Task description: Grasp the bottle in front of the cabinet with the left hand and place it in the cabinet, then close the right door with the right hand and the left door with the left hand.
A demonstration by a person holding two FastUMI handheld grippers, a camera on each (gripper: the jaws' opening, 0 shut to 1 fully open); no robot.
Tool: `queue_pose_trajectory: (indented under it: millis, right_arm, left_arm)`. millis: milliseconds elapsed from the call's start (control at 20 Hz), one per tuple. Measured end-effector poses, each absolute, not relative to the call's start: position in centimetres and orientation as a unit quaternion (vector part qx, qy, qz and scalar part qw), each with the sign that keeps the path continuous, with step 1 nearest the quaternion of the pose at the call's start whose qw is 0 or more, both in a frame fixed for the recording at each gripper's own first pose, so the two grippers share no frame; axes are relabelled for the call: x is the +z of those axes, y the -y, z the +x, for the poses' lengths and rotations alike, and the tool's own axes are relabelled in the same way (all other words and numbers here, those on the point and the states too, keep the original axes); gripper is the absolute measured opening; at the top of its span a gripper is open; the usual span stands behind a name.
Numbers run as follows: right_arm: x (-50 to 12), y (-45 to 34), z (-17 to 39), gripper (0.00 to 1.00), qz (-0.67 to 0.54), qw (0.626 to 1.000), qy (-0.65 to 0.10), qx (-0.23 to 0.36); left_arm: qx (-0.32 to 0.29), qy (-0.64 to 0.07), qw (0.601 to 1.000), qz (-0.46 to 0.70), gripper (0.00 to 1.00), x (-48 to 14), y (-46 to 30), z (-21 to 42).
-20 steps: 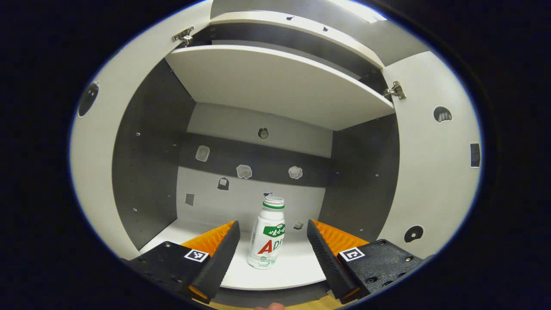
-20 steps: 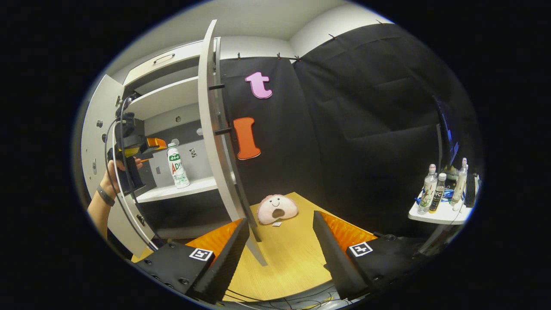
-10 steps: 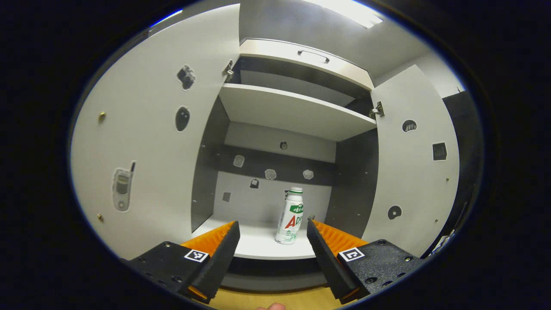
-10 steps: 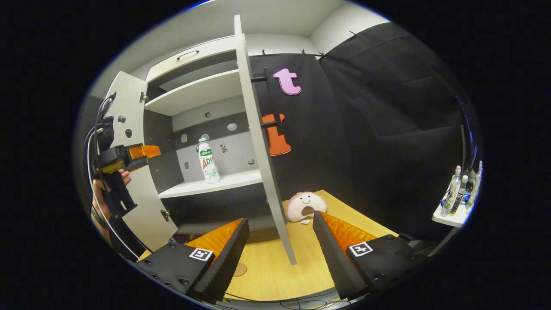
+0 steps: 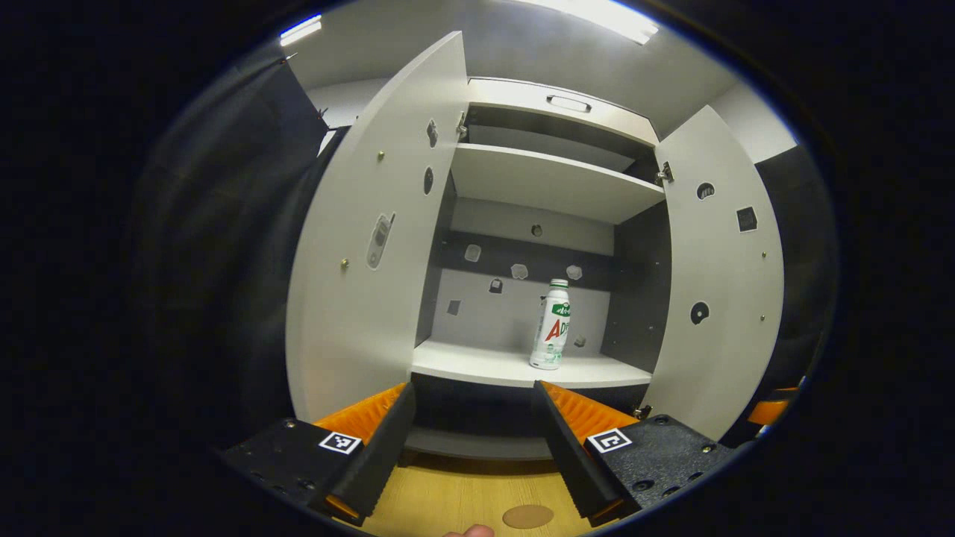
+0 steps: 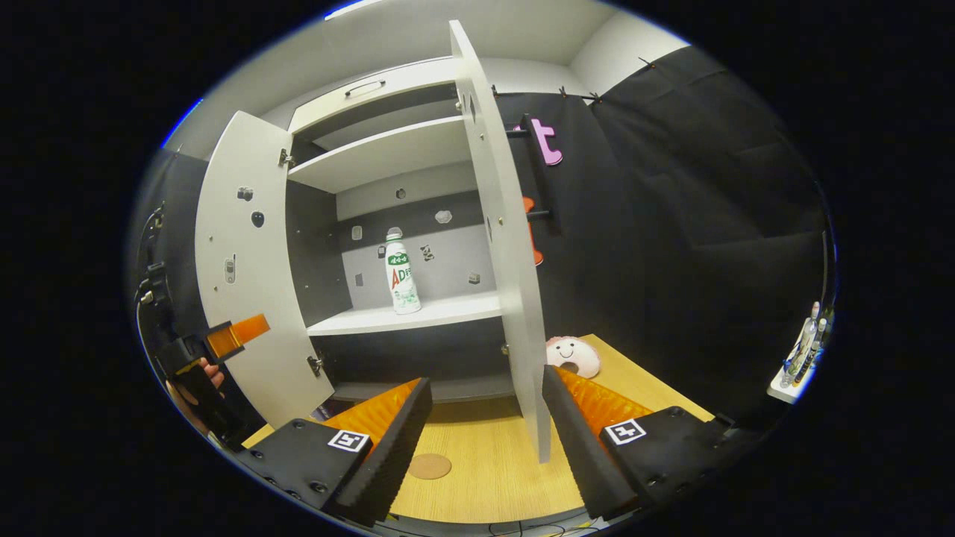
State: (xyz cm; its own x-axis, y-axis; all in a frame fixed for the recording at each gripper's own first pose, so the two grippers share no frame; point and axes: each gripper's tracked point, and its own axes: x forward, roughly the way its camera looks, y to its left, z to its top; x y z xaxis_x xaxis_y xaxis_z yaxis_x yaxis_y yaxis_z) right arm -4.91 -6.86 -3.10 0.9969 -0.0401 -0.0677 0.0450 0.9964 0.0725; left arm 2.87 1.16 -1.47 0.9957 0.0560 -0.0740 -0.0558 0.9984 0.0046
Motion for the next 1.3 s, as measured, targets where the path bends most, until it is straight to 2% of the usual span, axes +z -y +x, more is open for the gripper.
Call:
queue_pose_trajectory:
  millis: [250,500,900,1250,1300]
  right_arm:
    - [-4.6,6.2,-4.6,0.98,0.032,0.998,-0.041,-0.024]
    - [-2.3,7.5,-4.9,0.98,0.046,0.998,-0.015,-0.026]
    - [8.3,19.0,-3.6,0.98,-0.007,0.99,0.053,-0.132]
    - [15.2,22.2,0.5,0.98,-0.02,0.987,0.083,-0.134]
    - [15.7,22.0,1.2,0.89,-0.022,0.988,0.082,-0.13]
  left_arm:
    - [0.05,-0.052,0.997,0.006,0.95,-4.3,-2.4,-0.8]
    - [0.047,-0.054,0.997,0.013,0.95,-4.6,-2.2,-1.5]
    - [0.025,-0.05,0.998,0.011,0.95,-4.7,-1.0,-1.9]
    - [0.035,-0.052,0.998,0.0,0.95,-3.8,-2.1,-2.9]
    - [0.038,-0.05,0.998,0.002,0.95,-3.5,-2.4,-3.0]
